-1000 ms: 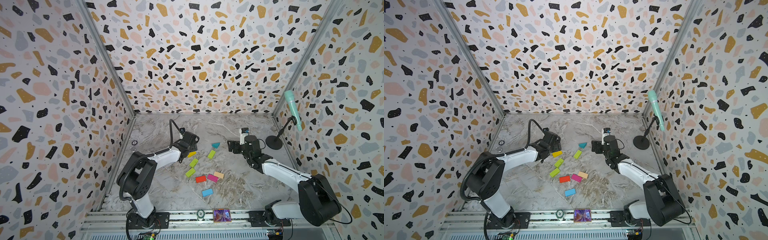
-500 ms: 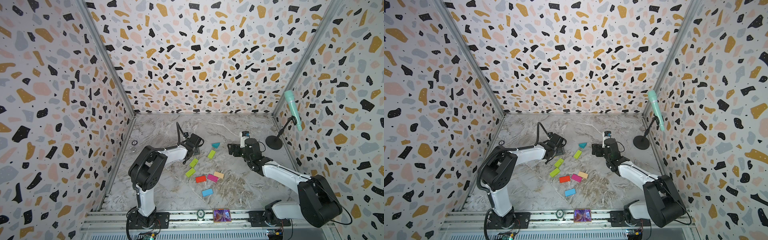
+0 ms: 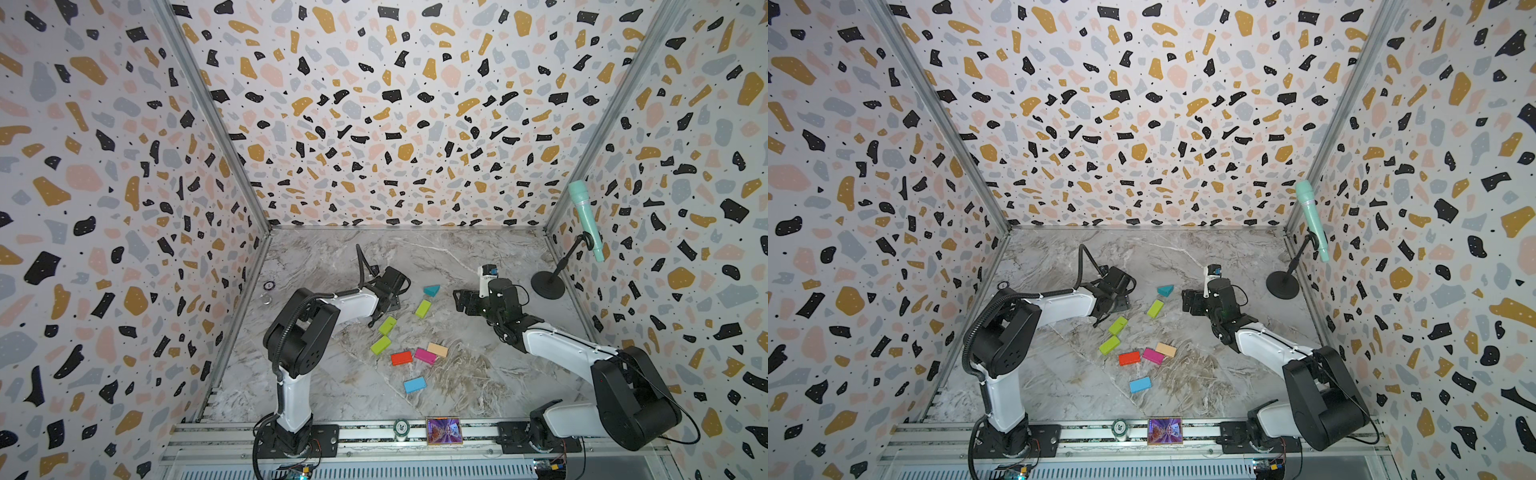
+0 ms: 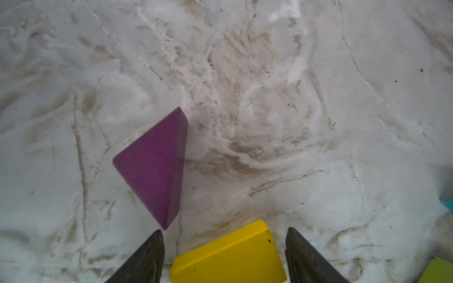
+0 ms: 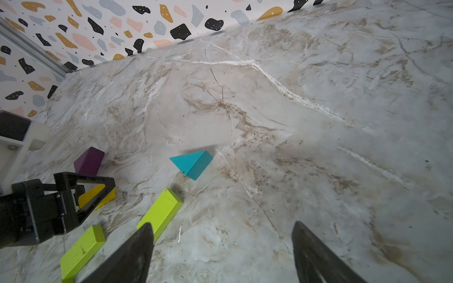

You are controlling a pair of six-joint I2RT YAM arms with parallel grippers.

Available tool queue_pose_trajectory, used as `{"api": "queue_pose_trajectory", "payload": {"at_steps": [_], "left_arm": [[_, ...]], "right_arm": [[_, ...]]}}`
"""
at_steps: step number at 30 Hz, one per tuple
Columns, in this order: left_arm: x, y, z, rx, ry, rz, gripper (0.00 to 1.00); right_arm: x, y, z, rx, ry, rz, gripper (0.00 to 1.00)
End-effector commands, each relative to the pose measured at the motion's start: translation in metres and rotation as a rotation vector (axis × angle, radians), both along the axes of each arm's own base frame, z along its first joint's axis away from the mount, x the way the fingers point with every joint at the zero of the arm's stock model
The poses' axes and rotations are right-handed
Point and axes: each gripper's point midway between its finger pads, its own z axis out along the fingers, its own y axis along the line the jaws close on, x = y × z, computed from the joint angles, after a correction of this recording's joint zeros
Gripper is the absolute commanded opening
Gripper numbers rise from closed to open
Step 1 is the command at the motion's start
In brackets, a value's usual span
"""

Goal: Assemble a carrot with building blocks
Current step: Move the building block to the center of the board.

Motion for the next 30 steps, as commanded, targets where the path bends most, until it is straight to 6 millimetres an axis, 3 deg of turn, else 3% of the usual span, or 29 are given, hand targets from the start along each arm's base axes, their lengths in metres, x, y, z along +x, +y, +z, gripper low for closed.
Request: {"api": "queue_pose_trajectory", "payload": {"at_steps": [1,16,21,30], "left_arm": [[-0.005,0.004,-0.008,0.047,0.045,-0.018,0.76],[-0.017,-0.002,-0.022,0.029,0.1,-0.086,0.69],[-0.019,-0.018,-0.02,-0.033,0.092,-0.156,0.68],[-0.023,-0.052,-0.019,0.008,0.082,-0.315,0.67]], "right_arm": [[0.0,0.001,0.001,0.014,-0.001,0.001,0.88],[-0.002,0.006,-0.004,0.035,0.024,0.017,0.88],[-0.004,0.009,-0.009,0.039,0.037,0.031,0.88],[-0.01,0.027,-0.021,0.032,0.073,0.069,0.88]]}}
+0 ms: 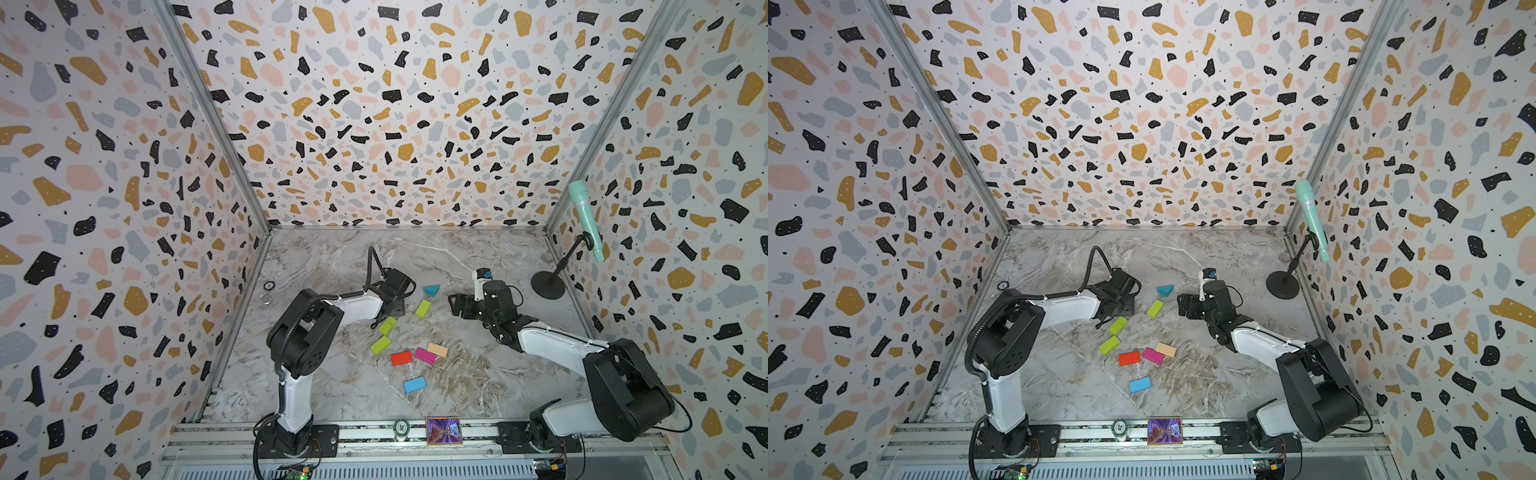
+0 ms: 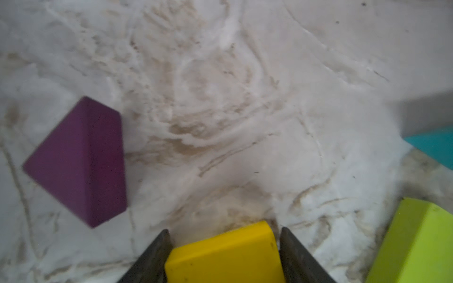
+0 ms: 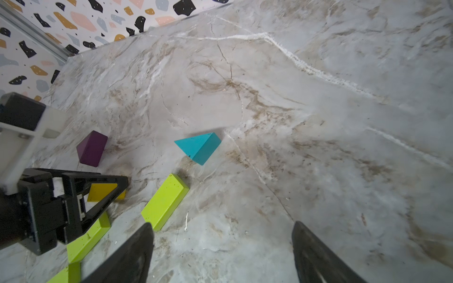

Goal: Assemble a carrot with building blocks
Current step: Move the building block to the center of the board, then assemble the building block at the center of the board.

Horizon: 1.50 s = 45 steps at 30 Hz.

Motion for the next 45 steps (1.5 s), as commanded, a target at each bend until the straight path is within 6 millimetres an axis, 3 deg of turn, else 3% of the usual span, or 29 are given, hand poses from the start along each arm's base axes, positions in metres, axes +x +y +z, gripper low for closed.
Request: {"api": "queue_pose_trajectory", "payload": {"at_steps": [1,7,11,15,19,25,29,33,45], "left_arm": [[-0.011,-0.015,-0.016,0.024,0.058,-0.098,0.67],[-0.009,-0.015,-0.014,0.058,0.046,-0.109,0.67],[-0.006,-0.013,-0.004,0.059,0.013,-0.097,0.73],[0.003,-0.015,0.021,0.024,-0.06,-0.076,0.78],[0.013,-0.012,0.064,-0.015,-0.165,-0.037,0.82],[0.014,0.015,0.103,-0.073,-0.221,0.023,0.83],[0.005,0.043,0.102,-0.106,-0.2,0.065,0.83],[-0.003,0.058,0.095,-0.108,-0.184,0.086,0.84],[-0.005,0.054,0.087,-0.14,-0.165,0.076,0.84]], "right_arm": [[-0.001,0.01,0.001,0.015,0.002,0.016,0.88],[-0.001,0.022,-0.008,-0.005,0.02,0.035,0.88],[-0.002,0.03,-0.012,-0.026,0.024,0.059,0.88],[-0.005,0.04,-0.016,-0.067,0.016,0.113,0.88],[-0.009,0.046,-0.021,-0.136,0.007,0.18,0.88],[-0.01,0.064,-0.028,-0.251,-0.033,0.3,0.88],[-0.01,0.076,-0.041,-0.35,-0.05,0.376,0.87],[-0.011,0.084,-0.053,-0.377,-0.045,0.411,0.87],[0.006,0.09,-0.074,-0.433,-0.024,0.399,0.88]]}}
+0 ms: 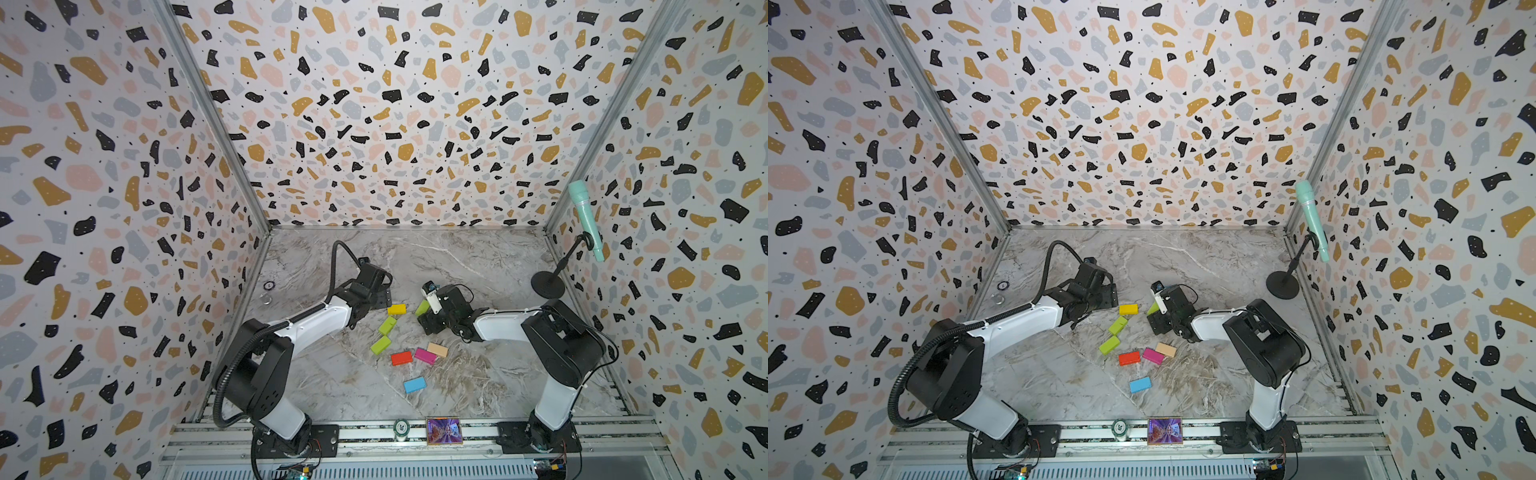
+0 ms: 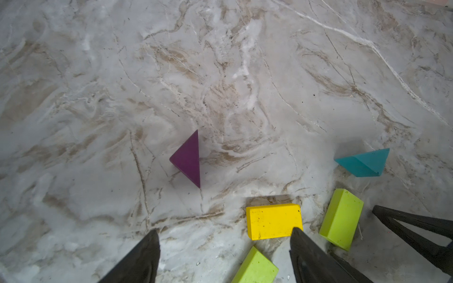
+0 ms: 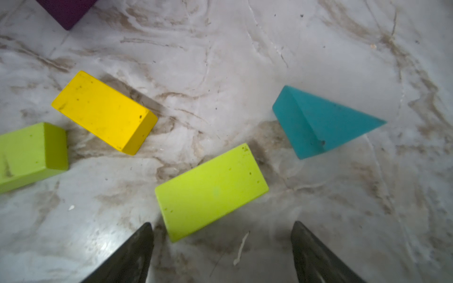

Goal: Assemble a carrot with building blocks
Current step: Assemble the building block at the center of the board.

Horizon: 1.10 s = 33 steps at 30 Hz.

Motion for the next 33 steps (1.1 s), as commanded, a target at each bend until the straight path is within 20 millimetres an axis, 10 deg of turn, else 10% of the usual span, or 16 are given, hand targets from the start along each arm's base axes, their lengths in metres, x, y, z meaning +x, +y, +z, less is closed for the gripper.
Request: {"api": "queue_pose_trajectory", "payload": {"at_steps": [1,33], "left_arm": [[0.001,-0.005,0.001,-0.031,-0.007,-0.009,0.84],[0.003,0.003,-0.015,0.016,0.017,0.039,0.8]], "right_arm": [[0.009,0.0,-0.002,-0.037,-0.012,-0.007,0.88],[0.029,0.026,0.001,0.201,0.168,-0.174,0.74]]}}
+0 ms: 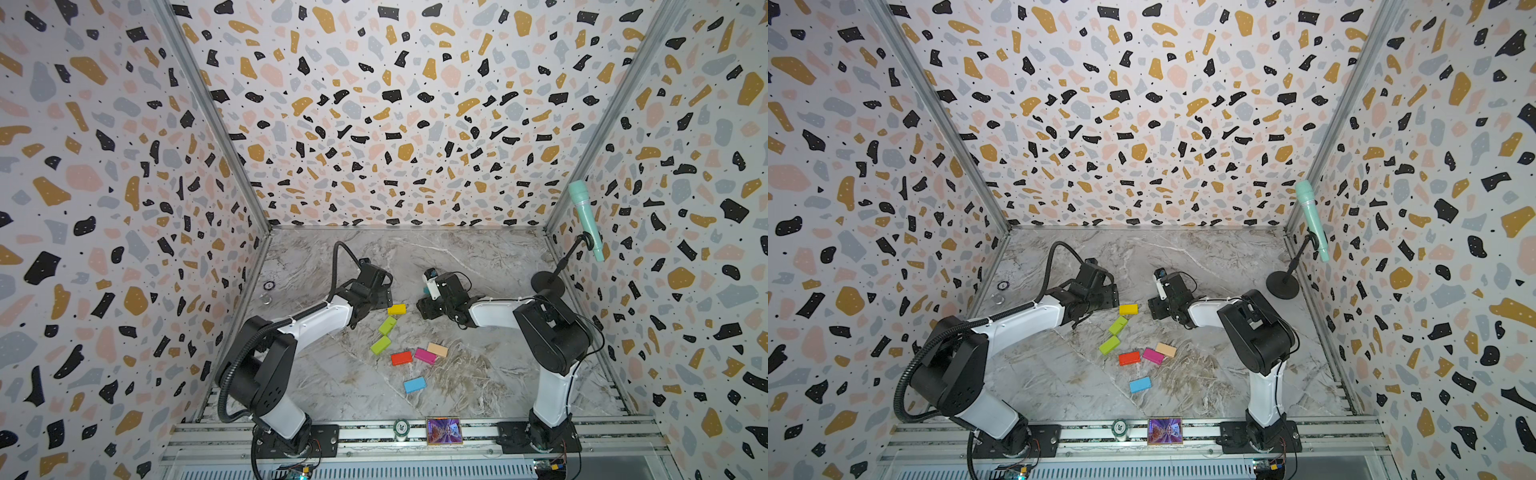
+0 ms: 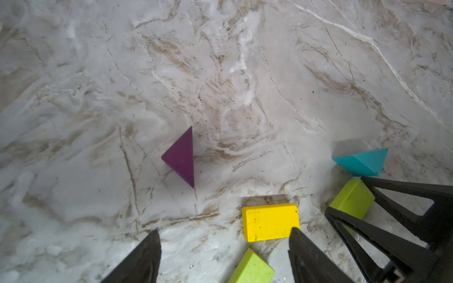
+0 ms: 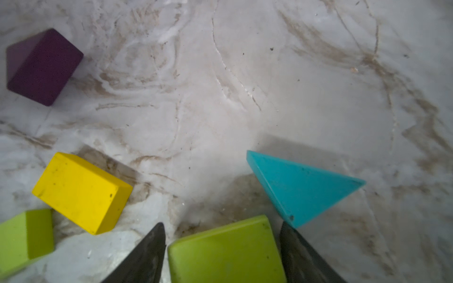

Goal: Assemble a carrot with building blocks
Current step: Assemble the building block at the center of the board.

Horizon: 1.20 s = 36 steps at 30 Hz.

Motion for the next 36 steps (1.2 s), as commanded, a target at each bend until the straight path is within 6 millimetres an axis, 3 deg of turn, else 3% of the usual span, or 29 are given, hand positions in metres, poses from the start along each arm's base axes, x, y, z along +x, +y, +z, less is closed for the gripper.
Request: {"api": "queue_pose_trajectory", "payload": {"at_steps": [1,4,8,17,21,23,25,31,36], "left_arm": [[0.002,0.007,-0.007,0.033,-0.003,0.034,0.79],[0.002,0.006,-0.01,0.025,-0.004,0.033,0.77],[0.002,0.001,-0.012,-0.005,-0.003,0.023,0.76],[0.001,-0.003,-0.014,-0.033,-0.01,0.012,0.73],[0.0,-0.002,-0.014,-0.037,-0.017,0.013,0.71],[0.0,-0.001,-0.014,-0.033,-0.021,0.015,0.7],[0.0,0.001,-0.015,-0.024,-0.021,0.018,0.68],[0.0,-0.003,-0.016,-0.048,-0.029,0.013,0.57],[0.0,-0.006,-0.018,-0.064,-0.029,0.002,0.51]], "right_arm": [[-0.008,0.016,-0.006,0.068,0.097,-0.063,0.74],[-0.01,0.026,-0.012,0.093,0.129,-0.093,0.74],[-0.009,0.025,-0.012,0.13,0.148,-0.15,0.74],[-0.005,0.002,0.036,0.222,0.062,-0.171,0.76],[-0.018,-0.008,0.052,0.205,0.026,-0.138,0.76],[-0.027,-0.013,0.05,0.192,0.034,-0.134,0.75],[-0.037,-0.015,0.046,0.172,0.042,-0.121,0.71],[-0.056,-0.01,0.023,0.116,0.074,-0.082,0.43],[-0.058,0.0,0.008,0.105,0.099,-0.054,0.34]]}}
